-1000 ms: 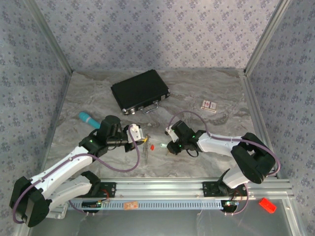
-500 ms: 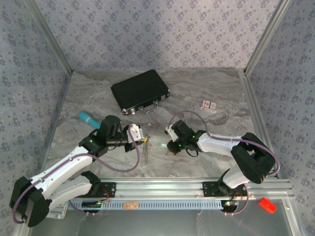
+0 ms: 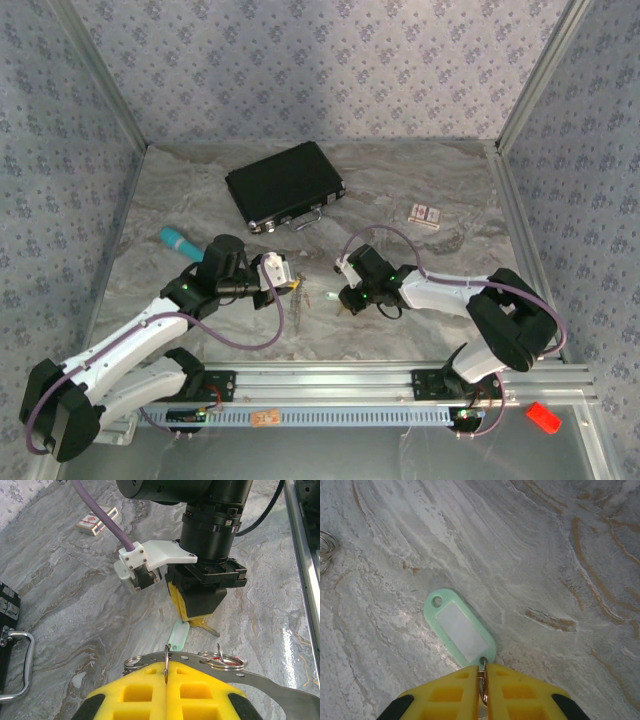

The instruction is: Put the keys on the keyring

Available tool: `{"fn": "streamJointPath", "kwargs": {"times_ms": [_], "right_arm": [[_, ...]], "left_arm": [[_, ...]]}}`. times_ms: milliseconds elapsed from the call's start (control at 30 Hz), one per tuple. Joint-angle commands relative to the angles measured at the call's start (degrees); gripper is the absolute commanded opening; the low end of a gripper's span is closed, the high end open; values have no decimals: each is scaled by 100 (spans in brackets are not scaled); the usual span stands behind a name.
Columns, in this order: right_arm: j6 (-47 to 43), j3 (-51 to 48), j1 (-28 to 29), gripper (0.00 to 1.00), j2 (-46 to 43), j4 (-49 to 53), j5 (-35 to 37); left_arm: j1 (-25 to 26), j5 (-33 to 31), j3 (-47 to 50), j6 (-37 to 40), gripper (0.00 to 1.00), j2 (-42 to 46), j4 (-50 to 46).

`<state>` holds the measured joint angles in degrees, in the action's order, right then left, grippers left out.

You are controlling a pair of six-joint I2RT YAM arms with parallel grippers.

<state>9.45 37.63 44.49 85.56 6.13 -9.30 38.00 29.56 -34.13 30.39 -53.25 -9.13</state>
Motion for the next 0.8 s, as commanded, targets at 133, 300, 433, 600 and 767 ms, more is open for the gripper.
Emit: {"fn": "streamJointPath", "kwargs": {"times_ms": [133,300,433,600,767], "right_arm": [[39,10,-23,11,81,36,-89],[30,30,-17,9,101,50,-131],[24,33,-21,8,111,55,-142],[-9,36,-16,0,35,66,-145],[-251,6,28,0,-482,131,28]], "left_arm": [[37,92,74,46,0,84,-140],[39,95,75,41,0,85,-141],[38,96,64,44,0,87,-141],[39,87,55,48,0,94,-151],[35,-6,8,-88,0,160,-142]]}}
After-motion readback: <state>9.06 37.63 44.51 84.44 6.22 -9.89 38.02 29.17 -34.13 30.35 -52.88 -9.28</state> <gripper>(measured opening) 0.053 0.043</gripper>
